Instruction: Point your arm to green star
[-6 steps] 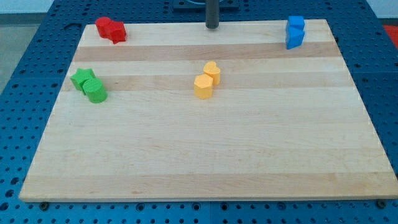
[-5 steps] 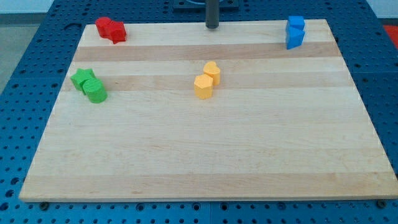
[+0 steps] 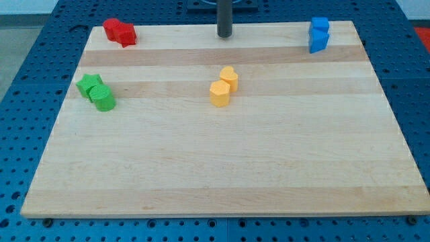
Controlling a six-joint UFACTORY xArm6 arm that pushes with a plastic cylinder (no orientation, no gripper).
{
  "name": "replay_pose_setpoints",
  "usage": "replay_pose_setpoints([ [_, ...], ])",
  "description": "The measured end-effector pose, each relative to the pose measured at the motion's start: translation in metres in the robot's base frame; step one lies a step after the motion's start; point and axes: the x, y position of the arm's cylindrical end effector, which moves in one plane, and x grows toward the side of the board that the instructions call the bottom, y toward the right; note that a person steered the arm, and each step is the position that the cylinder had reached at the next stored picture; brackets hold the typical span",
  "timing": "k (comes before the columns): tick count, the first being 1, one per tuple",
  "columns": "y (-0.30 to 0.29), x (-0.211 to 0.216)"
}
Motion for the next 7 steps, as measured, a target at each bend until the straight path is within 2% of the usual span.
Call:
replay_pose_setpoints([
  [4,-0.015,0.021],
  [7,-0.057,0.038],
])
